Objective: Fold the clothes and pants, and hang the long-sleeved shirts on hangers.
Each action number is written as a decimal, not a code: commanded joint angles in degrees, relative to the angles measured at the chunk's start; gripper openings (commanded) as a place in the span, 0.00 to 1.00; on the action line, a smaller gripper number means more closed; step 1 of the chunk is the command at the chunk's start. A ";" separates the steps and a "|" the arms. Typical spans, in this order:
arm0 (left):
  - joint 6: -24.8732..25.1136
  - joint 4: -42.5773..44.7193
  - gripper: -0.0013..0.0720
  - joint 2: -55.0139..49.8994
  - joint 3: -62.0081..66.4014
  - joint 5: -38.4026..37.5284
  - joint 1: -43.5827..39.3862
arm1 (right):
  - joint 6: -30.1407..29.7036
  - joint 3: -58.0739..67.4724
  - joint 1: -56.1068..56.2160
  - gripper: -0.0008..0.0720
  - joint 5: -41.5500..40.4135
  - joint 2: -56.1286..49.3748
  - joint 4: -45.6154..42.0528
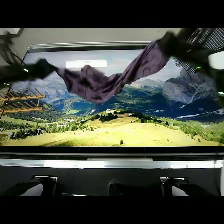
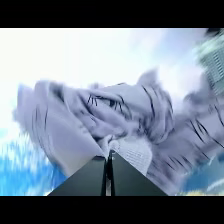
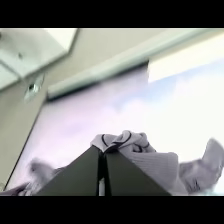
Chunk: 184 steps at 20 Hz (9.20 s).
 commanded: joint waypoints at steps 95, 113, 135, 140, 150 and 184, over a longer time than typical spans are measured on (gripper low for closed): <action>11.45 -18.82 0.05 20.24 7.58 -2.34 23.32 | 14.95 17.25 4.37 0.08 15.30 17.92 -19.91; -1.44 -2.40 0.05 16.33 3.10 -10.16 18.36 | 28.59 23.32 4.44 0.08 30.64 3.82 -31.61; -9.33 11.98 0.89 -13.27 -2.08 -12.52 2.05 | 12.22 21.00 2.05 0.87 46.47 -20.41 -33.86; -11.54 12.31 0.89 6.01 -24.48 -12.94 0.66 | 11.96 -0.55 0.76 0.86 49.16 -2.86 -31.39; -17.11 12.57 0.89 15.69 -44.26 -12.85 -16.94 | 32.37 -53.37 34.14 0.86 25.49 20.90 -35.89; -27.61 21.97 0.89 13.79 -44.24 -4.90 -38.88 | 42.32 -51.95 41.55 0.08 20.81 13.14 -35.71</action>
